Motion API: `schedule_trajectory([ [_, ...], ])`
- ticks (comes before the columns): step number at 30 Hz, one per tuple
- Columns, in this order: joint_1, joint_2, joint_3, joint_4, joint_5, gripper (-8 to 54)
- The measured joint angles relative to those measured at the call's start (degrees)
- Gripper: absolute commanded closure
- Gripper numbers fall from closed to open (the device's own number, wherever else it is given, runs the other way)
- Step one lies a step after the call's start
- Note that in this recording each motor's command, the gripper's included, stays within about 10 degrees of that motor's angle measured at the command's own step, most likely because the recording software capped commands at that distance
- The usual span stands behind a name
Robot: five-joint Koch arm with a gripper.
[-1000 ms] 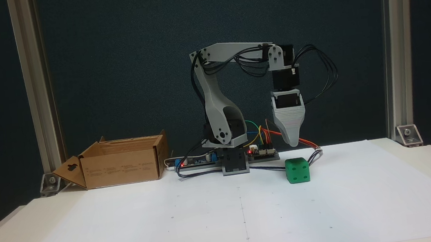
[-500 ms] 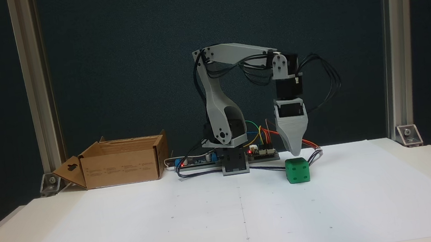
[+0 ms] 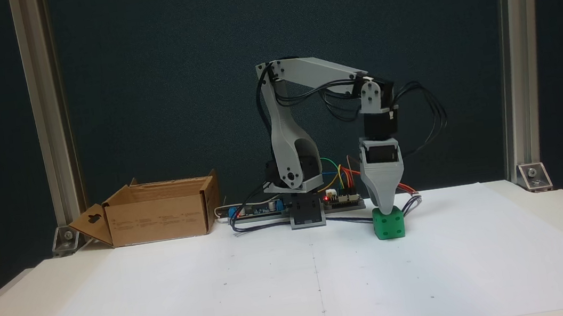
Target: Grasp a green dice and put it in the bin.
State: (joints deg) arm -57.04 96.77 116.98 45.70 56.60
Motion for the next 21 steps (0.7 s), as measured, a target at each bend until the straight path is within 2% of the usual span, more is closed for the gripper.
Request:
schedule_trajectory([
  [21,0.4,-6.9,0.6,-5.6,0.0,3.5],
])
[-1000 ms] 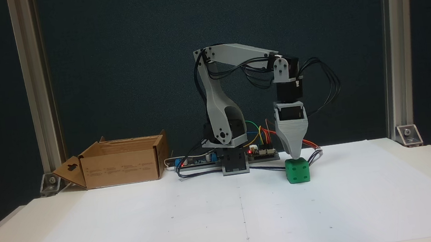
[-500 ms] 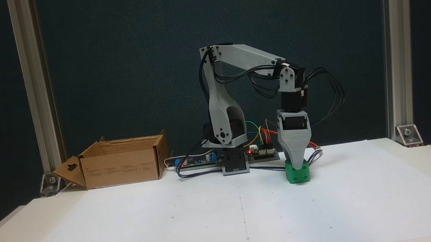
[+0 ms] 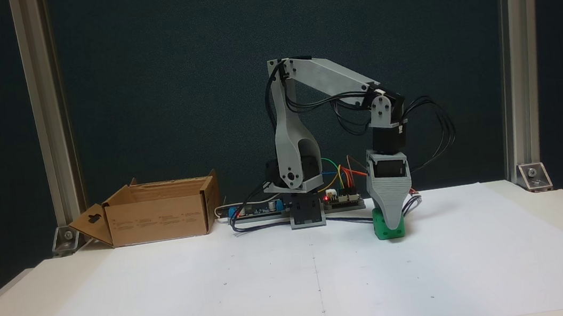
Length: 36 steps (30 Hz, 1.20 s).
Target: Grasp a green dice and put it in the bin.
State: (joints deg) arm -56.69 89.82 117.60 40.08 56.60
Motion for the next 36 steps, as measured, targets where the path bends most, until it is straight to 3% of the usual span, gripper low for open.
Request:
schedule_trajectory([
  [32,1.5,-0.7,4.0,-4.6,0.0,4.3],
  [36,1.4,-0.7,4.4,-5.0,0.0,6.7],
])
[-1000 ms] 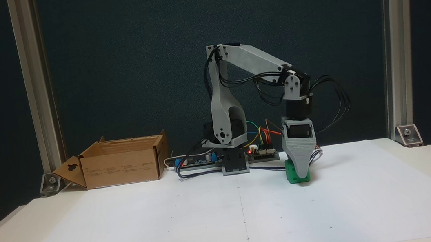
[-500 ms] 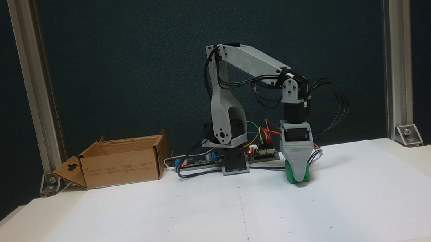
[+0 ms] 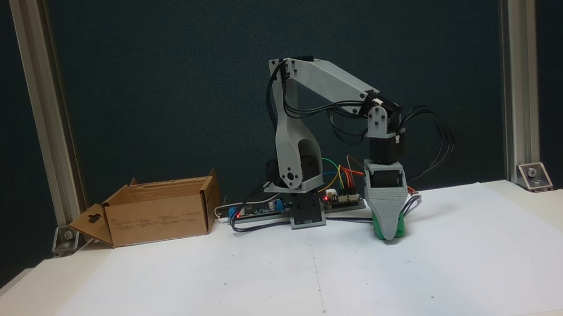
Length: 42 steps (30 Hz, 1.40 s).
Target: Grasp a green dice and put it in the bin.
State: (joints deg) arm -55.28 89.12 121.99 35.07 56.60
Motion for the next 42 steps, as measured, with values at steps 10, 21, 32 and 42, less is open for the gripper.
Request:
schedule_trajectory([
  [10,-0.1,0.1,0.4,0.0,0.0,16.3],
  [21,-0.1,0.5,0.5,-0.1,0.0,34.0],
  [32,10.9,12.3,-1.4,4.3,-0.1,34.0],
  [42,30.5,19.3,-21.0,9.3,-8.1,34.0],
])
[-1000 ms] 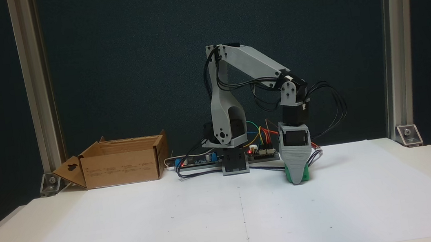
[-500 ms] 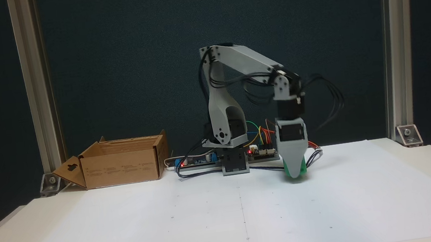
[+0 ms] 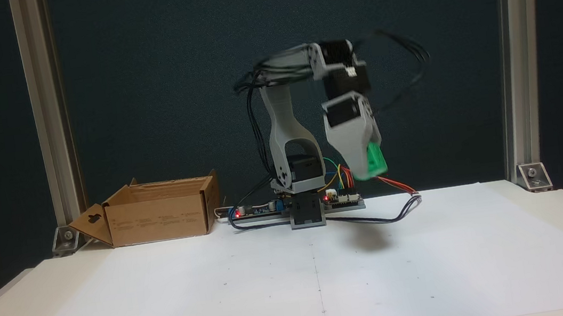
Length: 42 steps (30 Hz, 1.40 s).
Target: Grasp a green dice and put it in the bin.
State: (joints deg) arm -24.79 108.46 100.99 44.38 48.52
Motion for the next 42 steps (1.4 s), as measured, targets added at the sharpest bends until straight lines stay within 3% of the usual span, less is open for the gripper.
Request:
schedule_trajectory([
  [16,41.7,1.4,-9.7,0.4,-31.4,34.0],
  [24,69.4,-4.3,-10.6,0.4,-45.3,34.0],
  [36,102.7,-7.1,-11.6,0.6,-51.0,34.0],
  [42,120.9,-17.0,-18.8,0.5,-55.7,34.0],
])
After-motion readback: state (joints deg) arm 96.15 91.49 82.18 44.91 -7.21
